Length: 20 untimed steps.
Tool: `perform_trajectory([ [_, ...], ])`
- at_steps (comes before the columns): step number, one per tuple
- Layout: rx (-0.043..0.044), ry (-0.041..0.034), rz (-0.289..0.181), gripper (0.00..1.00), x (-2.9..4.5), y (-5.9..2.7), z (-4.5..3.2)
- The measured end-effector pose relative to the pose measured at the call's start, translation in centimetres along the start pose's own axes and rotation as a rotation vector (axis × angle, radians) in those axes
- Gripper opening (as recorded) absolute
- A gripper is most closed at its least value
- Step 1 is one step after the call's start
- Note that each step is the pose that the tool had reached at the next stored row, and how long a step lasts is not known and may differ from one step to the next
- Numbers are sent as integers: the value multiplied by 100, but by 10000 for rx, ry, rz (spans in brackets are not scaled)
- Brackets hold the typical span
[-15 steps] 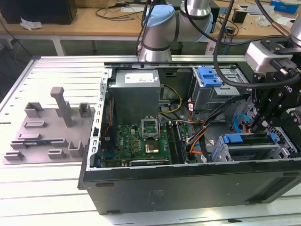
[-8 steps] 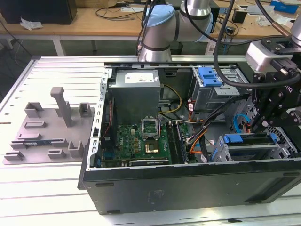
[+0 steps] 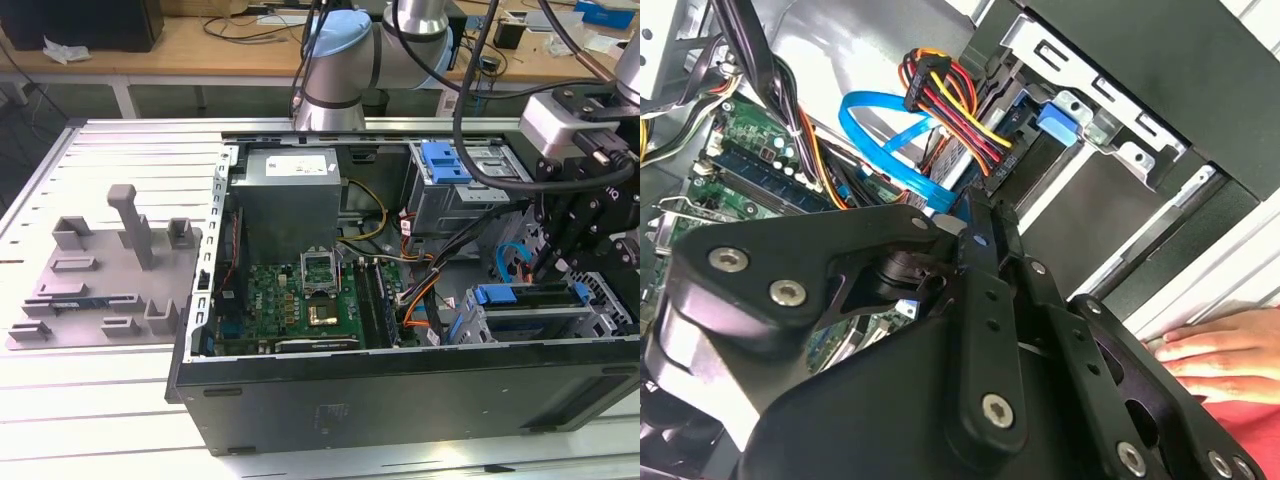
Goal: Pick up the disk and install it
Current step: 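Insert the second disk wire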
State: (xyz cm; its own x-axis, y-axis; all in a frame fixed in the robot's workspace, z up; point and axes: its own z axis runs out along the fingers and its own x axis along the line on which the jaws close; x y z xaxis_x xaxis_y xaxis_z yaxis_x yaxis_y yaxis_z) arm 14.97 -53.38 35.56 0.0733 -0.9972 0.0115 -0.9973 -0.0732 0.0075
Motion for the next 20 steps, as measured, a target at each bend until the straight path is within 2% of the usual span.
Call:
perform_trajectory([
  [20, 0, 1, 1, 16, 1, -10, 44],
])
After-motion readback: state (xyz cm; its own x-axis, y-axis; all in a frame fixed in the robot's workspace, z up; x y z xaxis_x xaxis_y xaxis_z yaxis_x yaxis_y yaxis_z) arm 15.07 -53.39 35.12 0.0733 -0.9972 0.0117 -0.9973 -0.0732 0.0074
